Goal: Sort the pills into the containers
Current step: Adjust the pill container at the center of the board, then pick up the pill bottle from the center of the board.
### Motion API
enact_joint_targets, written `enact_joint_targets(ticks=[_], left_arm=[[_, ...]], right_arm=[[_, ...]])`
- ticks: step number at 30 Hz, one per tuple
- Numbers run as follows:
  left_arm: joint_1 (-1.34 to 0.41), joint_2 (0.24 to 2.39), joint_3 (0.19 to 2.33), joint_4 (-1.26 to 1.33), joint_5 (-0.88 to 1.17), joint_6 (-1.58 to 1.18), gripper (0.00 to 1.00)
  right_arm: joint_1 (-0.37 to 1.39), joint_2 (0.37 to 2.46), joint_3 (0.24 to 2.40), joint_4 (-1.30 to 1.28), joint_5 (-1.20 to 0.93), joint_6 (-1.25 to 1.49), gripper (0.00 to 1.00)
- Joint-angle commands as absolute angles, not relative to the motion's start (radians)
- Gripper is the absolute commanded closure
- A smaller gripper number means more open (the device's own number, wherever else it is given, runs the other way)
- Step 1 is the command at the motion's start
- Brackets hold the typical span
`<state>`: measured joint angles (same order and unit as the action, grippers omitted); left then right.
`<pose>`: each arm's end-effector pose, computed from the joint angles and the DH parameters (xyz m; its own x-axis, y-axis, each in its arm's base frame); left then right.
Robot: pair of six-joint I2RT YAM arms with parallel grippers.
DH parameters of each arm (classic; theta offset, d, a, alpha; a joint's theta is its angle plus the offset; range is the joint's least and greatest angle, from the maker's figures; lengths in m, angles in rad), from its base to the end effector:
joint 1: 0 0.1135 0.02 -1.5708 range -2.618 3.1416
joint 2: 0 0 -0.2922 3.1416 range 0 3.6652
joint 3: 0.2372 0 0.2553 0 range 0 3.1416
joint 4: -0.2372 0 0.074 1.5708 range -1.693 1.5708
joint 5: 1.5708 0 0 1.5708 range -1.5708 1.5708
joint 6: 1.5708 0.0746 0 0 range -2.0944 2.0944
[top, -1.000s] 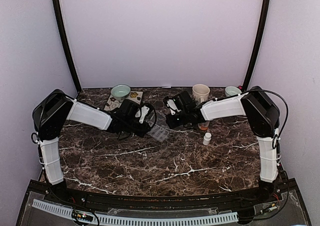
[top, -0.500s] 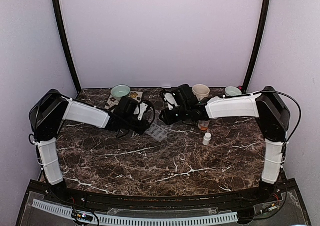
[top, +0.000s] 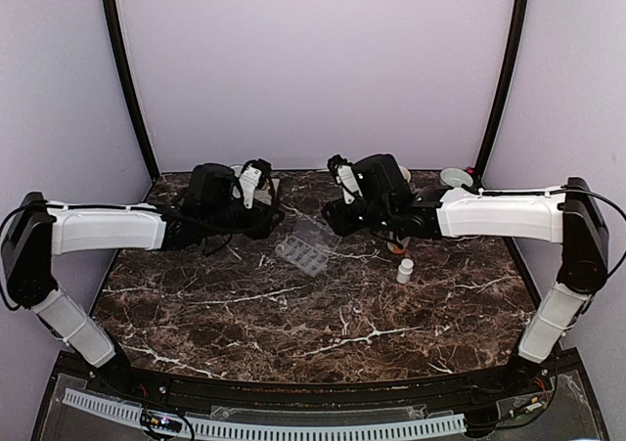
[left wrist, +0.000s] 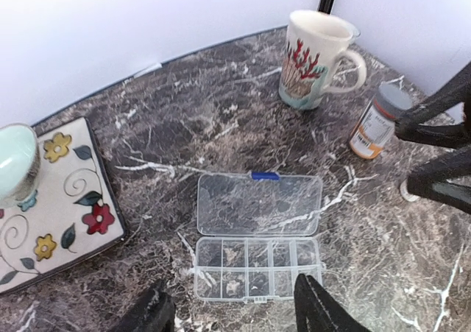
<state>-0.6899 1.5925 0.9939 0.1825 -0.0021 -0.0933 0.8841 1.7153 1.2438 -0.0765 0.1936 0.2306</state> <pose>0.3094 -0.2551 0.2553 -0.3696 0.1842 -0.9108 0.6032 0.7931 -0.0844 0.2876 0.3281 0.2667 -0.4712 -0.2210 -0.8539 -0.5619 0.8214 0.0975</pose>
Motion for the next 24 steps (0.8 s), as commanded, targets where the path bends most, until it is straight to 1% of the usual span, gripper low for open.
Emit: enact_joint_targets(ticks=[1,5,8,11,12,13,14,16,17,21,24], left_arm=[[-0.700,1.377,0.896,0.249,-0.044,-0.113,0.40],[-0.699,1.231,0.847,0.265,-0.043,-0.121,0.39],[-0.698,1.152,0.808,0.291,-0.043,-0.153,0.29],[-0.698,1.083,0.753,0.318,-0.094,-0.254,0.04],[-0.695,1.065,0.730,0.323,-0.123,-0.296,0.02],[-0.690,1.053,0.713,0.332,-0.136,-0.317,0.01],[-0.682,1.044,0.695,0.342,-0.123,-0.321,0.01],[-0.667,1.041,0.689,0.340,-0.069,-0.292,0.01],[-0.665,1.045,0.696,0.329,-0.051,-0.271,0.01],[-0.664,1.071,0.747,0.231,-0.053,-0.251,0.01],[-0.664,1.079,0.758,0.214,-0.087,-0.255,0.01]], right_arm=[[0.893,1.641,1.233,0.020,0.361,0.252,0.53],[0.894,1.574,1.211,0.100,0.474,0.256,0.38],[0.891,1.517,1.174,0.200,0.506,0.267,0.40],[0.889,1.486,1.185,0.216,0.531,0.288,0.39],[0.888,1.479,1.196,0.198,0.531,0.288,0.38],[0.888,1.467,1.200,0.190,0.522,0.282,0.35],[0.888,1.451,1.190,0.193,0.503,0.272,0.28],[0.888,1.401,1.160,0.225,0.461,0.246,0.06],[0.888,1.376,1.118,0.237,0.458,0.242,0.01],[0.885,1.313,1.063,0.231,0.509,0.215,0.00],[0.885,1.321,1.096,0.158,0.560,0.171,0.00]])
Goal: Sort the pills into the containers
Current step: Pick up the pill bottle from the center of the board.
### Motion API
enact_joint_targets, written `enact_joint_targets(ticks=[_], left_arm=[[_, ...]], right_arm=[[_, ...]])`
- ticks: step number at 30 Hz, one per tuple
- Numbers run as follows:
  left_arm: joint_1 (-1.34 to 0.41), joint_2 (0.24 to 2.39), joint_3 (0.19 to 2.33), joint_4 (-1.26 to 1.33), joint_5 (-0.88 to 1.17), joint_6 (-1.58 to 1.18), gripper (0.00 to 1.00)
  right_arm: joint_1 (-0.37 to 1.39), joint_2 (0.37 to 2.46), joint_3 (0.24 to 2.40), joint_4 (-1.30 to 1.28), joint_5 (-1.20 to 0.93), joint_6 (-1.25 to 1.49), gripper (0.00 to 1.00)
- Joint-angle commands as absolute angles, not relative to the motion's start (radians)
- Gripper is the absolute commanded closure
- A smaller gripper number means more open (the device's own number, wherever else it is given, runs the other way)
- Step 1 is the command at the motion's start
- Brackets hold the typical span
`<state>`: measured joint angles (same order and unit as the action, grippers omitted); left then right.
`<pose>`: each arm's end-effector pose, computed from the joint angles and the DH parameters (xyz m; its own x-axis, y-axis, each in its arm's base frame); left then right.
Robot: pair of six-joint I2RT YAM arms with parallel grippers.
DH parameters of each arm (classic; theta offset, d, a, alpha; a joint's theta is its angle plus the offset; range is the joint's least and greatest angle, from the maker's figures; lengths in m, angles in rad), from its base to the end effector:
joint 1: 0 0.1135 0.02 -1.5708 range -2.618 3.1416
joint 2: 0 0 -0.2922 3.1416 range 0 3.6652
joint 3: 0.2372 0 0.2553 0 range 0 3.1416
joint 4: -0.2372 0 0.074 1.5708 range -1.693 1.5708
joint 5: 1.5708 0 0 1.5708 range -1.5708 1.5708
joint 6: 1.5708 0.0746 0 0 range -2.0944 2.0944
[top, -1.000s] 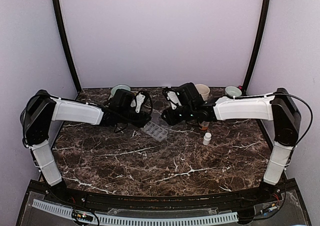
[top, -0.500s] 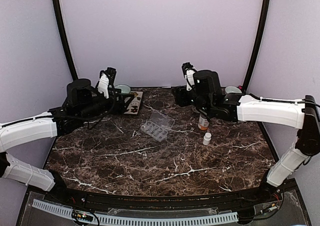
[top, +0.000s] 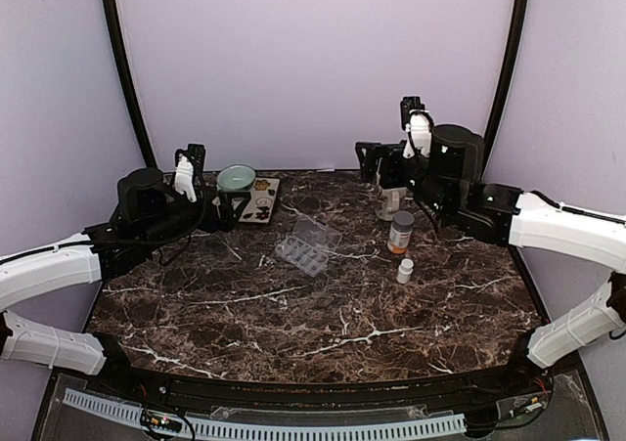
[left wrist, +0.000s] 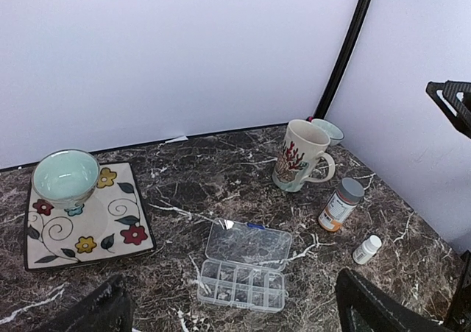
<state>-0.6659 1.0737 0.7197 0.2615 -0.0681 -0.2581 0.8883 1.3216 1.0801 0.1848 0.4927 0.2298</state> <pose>0.2249 -0.1702 0.3269 -0.2139 -0.1558 -0.9643 0.5259 0.8136 -0.2481 0.2436 0.2437 0.3877 -0.1227 0.1672 -0.9783 -0.3675 0.9080 0.2013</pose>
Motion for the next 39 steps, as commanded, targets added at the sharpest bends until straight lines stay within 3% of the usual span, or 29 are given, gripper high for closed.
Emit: enact_joint_targets(ticks=[1,9,17,21,25,39], left_arm=[[-0.663,1.085,0.764,0.209,-0.095,-0.251,0.01],[-0.663,1.218,0.885,0.096,-0.203,-0.182,0.04],[-0.664,1.391,1.008,0.010,-0.268,-0.135,0.04],[-0.663,1.479,1.070,-0.014,-0.273,-0.122,0.04],[-0.663,1.526,1.103,-0.011,-0.283,-0.116,0.04],[-0.663,1.546,1.115,0.008,-0.283,-0.112,0.14]], right_arm=[[0.885,1.329,1.111,0.131,0.578,0.157,0.00],[0.873,1.443,1.325,-0.249,0.747,0.253,0.04],[0.723,1.547,1.517,-0.598,0.611,0.442,0.14],[0.663,1.626,1.561,-0.654,0.541,0.432,0.11],[0.624,1.693,1.566,-0.664,0.440,0.424,0.00],[0.544,1.723,1.458,-0.688,0.298,0.467,0.04]])
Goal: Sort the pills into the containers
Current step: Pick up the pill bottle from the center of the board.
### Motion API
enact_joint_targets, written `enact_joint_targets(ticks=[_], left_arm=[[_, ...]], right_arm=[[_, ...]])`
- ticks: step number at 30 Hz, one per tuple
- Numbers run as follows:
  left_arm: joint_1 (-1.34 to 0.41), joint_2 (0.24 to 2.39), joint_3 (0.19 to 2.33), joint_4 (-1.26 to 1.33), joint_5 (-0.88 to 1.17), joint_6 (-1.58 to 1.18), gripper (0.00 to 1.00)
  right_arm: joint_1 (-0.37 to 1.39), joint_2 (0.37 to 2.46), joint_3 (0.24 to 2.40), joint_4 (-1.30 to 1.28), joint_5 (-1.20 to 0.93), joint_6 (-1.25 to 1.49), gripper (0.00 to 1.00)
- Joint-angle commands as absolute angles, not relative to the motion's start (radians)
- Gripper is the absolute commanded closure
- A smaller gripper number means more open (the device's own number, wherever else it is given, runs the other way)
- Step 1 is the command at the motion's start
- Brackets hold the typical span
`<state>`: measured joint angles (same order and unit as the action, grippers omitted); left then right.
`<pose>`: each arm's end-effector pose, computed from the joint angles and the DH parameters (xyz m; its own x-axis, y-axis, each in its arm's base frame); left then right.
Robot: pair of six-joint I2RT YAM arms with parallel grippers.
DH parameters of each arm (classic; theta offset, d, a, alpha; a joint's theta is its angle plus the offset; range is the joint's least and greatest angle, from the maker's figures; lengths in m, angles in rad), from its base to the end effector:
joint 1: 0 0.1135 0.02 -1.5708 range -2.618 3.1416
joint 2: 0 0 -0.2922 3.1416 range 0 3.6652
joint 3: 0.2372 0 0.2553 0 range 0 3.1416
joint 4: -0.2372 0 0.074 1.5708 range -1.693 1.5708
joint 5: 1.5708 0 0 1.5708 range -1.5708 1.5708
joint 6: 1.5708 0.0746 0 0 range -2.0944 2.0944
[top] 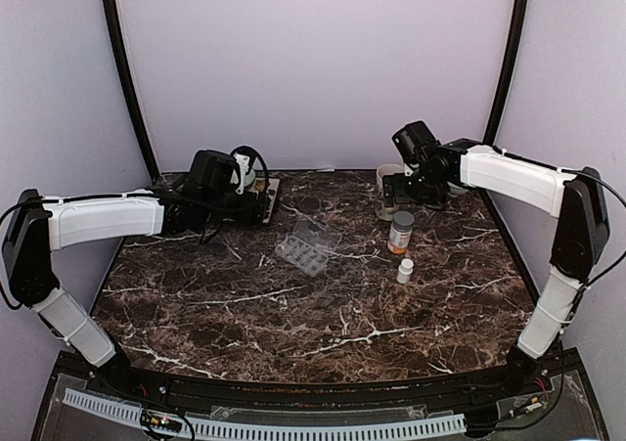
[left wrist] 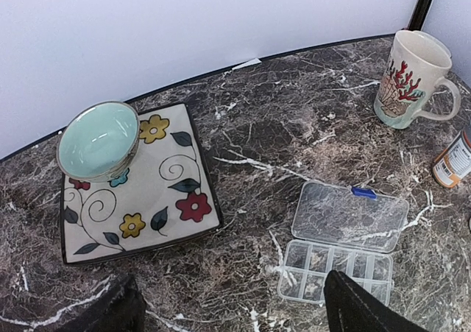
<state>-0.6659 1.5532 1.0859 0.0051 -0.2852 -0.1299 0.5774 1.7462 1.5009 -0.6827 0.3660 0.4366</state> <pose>0.3226 -0.2267 0.2825 -0.3988 0.1553 -0.9038 0.3461 0.9382 0.0085 0.3601 0.2027 0.2842 -0.7473 -0.0156 -0.6643 -0.0154 0.9999 -0.0061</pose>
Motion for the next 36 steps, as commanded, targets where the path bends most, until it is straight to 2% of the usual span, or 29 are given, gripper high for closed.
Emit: enact_joint_targets(ticks=[1,21,36], left_arm=[[-0.663,1.546,1.115,0.009,-0.282,-0.113,0.15],[-0.664,1.561,1.125,0.010,-0.283,-0.123,0.18],[-0.664,1.556,1.115,0.014,-0.296,-0.117,0.18]], right_arm=[[0.536,1.724,1.451,-0.689,0.282,0.466,0.05],[0.480,1.816,1.470,-0.693,0.169,0.401,0.10],[0.469,1.873,1.517,-0.721,0.137,0.370,0.19]])
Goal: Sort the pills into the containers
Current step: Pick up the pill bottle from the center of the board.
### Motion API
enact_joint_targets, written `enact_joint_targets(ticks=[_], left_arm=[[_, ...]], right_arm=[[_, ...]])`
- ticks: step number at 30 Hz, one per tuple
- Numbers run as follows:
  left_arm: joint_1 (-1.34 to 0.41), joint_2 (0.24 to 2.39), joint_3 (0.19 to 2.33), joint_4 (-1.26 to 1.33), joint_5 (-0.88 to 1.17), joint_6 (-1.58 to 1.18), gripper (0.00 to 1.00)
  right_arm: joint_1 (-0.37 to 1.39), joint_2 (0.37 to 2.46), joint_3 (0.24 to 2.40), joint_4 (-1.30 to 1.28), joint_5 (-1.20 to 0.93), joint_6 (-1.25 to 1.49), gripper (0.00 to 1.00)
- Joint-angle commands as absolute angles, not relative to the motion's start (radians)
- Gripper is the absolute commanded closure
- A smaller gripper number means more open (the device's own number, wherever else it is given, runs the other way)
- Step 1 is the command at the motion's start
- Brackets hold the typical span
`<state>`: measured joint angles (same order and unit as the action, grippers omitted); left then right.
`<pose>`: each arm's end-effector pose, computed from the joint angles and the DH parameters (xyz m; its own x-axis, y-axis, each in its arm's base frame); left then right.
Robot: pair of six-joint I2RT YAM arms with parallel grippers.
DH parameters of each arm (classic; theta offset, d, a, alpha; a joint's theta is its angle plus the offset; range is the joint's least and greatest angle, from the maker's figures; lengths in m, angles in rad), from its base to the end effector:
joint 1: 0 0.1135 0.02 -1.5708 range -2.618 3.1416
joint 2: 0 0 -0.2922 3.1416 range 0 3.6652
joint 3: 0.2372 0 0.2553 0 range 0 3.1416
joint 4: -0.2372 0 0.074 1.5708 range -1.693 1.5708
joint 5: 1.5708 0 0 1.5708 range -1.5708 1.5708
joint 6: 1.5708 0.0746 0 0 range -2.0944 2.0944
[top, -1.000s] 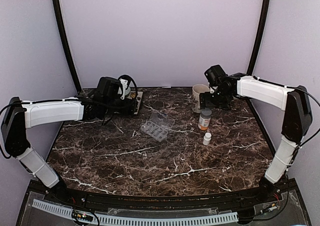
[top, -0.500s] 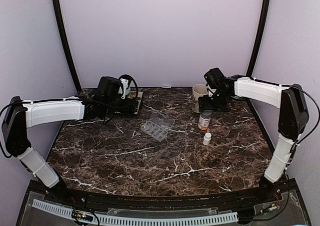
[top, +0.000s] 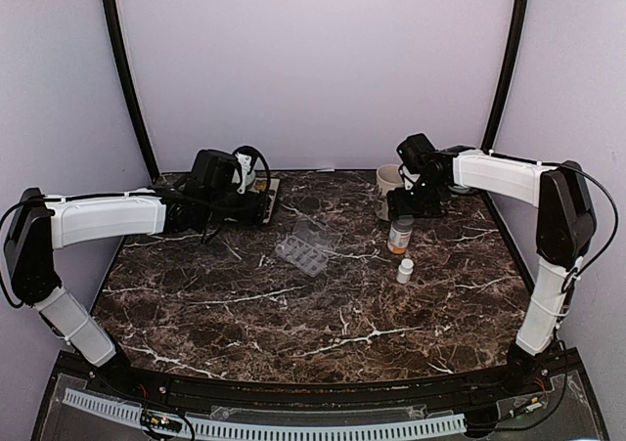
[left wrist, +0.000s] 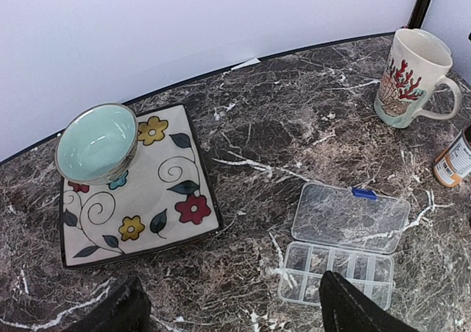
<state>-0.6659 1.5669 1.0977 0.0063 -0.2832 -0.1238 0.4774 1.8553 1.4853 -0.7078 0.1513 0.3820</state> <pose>0.3256 -0.2292 0.2820 -0.3974 0.1614 -0.9033 0.3502 0.9366 0.0133 0.3826 0.1853 0.2300 -0.8717 -0.0360 -0.4887 -0.0710 0.9961 0.0532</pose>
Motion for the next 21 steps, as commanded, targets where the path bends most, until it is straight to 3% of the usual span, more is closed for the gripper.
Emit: enact_joint_targets(ticks=[1,21], left_arm=[[-0.664,1.554,1.115,0.014,-0.297,-0.117,0.18],[-0.664,1.536,1.111,0.015,-0.301,-0.121,0.18]], right_arm=[[0.469,1.873,1.516,-0.722,0.137,0.370,0.19],[0.467,1.874,1.476,-0.711,0.108,0.367,0.23]])
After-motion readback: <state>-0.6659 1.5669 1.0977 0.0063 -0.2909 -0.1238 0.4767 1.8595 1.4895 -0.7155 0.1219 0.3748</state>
